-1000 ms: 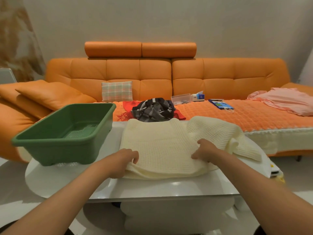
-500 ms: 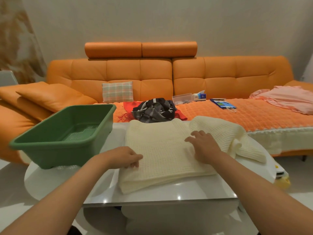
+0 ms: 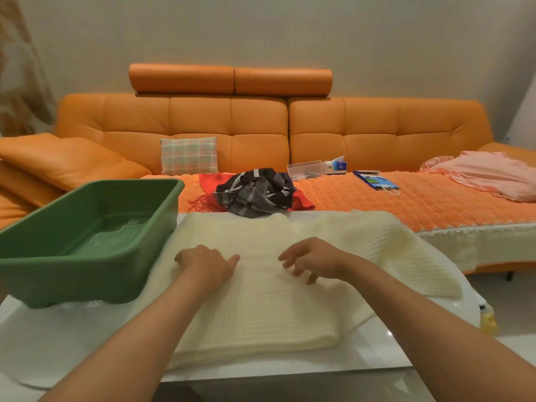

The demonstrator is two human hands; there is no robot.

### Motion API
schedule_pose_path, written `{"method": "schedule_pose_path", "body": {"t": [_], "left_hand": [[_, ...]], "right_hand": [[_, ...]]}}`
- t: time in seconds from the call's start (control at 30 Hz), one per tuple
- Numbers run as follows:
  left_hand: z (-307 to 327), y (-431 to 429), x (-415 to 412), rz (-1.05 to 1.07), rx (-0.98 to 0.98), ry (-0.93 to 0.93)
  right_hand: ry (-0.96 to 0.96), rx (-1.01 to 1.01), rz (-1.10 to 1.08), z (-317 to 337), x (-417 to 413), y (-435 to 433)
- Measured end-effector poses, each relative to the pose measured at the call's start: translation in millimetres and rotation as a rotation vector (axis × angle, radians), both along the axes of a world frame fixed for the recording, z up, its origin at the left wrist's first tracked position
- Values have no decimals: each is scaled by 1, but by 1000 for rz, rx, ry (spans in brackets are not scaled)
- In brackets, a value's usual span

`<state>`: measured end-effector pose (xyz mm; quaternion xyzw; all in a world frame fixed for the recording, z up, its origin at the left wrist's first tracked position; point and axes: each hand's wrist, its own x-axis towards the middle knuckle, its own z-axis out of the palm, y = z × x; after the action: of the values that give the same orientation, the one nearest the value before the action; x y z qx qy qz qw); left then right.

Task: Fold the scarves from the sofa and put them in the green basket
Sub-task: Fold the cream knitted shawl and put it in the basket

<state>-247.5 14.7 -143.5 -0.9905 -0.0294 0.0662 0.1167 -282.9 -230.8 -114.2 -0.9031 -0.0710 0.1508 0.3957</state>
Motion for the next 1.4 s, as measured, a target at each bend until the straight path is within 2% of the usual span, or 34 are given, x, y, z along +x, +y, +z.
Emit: {"method": "schedule_pose_path", "body": {"t": [0.07,0.1,0.17,0.23,0.3,0.4,0.5,0.63,0.7,0.8,0.87,0.97,1.07,1.17,1.3,1.37,1.4], "left_hand": [[2,-4,3,13,150,-33],[3,-6,6,-10,162,-80],[-1,-12,14,-111,29,-197],[-5,-26,18,-260,-171,-246],[-6,-44,19,-361,-316,-235],[-3,-65,22,-444,-415,-234],[3,-90,23,-519,-500,-251],[12,-134,29,-593,-535,-233],[12,-155,38,-616,-508,-205],[14,-171,57,-595,-458,-183],[18,-173,72,-567,-406,-208],[22,-165,98,-484,-382,-230],[18,-152,127,-426,-362,-229],[11,-143,150,-360,-383,-127],[3,-136,168,-279,-307,32],[3,-132,175,-309,-350,-8],[5,-131,178,-330,-448,-67]], "right_hand": [[-111,69,-77,-2,10,-4],[-227,-15,-131,-3,16,-9],[-424,-363,-212,-9,28,-23],[-436,-689,-271,-16,32,-38],[-377,-727,-372,-19,33,-51],[-401,-678,-569,-12,32,-70],[-294,-702,-716,-4,28,-92],[-147,-625,-428,-8,11,-106],[-88,-699,-314,-4,6,-106],[-146,-898,-297,8,13,-104],[-275,-934,-313,8,27,-103],[-486,-714,-285,2,57,-98],[-428,-463,-209,-4,90,-87],[-373,-591,-125,-17,121,-76],[-340,-757,-116,-45,152,-70],[-318,-776,-133,-55,162,-68],[-335,-780,-150,-58,165,-69]]}}
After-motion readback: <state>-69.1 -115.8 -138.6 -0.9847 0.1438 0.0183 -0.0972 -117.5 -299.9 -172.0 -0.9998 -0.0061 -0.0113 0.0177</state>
